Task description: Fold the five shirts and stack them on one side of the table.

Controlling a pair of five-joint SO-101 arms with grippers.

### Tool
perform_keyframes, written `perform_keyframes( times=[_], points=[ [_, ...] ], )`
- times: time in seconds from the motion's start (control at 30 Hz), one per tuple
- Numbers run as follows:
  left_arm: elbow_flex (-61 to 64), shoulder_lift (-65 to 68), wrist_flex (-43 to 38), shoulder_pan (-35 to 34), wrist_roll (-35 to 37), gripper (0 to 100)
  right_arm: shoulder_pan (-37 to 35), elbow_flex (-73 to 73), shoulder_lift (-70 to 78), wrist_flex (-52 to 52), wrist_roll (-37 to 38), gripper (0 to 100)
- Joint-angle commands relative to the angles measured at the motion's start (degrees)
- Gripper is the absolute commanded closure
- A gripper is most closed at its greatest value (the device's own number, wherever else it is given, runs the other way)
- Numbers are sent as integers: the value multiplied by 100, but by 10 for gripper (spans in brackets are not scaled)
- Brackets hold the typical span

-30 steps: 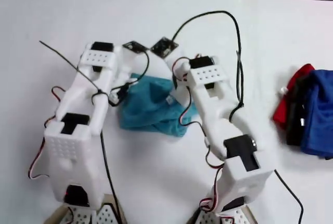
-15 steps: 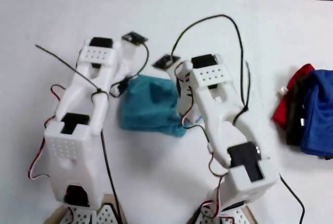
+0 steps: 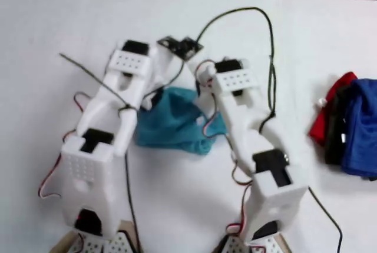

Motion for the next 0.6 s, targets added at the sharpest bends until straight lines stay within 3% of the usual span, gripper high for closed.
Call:
perform_keyframes(
  times=[0.0, 0.2, 0.57],
  points=[
    [391, -431, -571, 378, -26, 978, -66, -176, 40, 242, -35, 978],
    [910, -422, -1196, 0, -413, 978, -22, 26, -233, 1560, 0, 978],
    [277, -422, -1046, -809, -413, 979, -347, 1618, -2413, 1543, 264, 978]
  ],
)
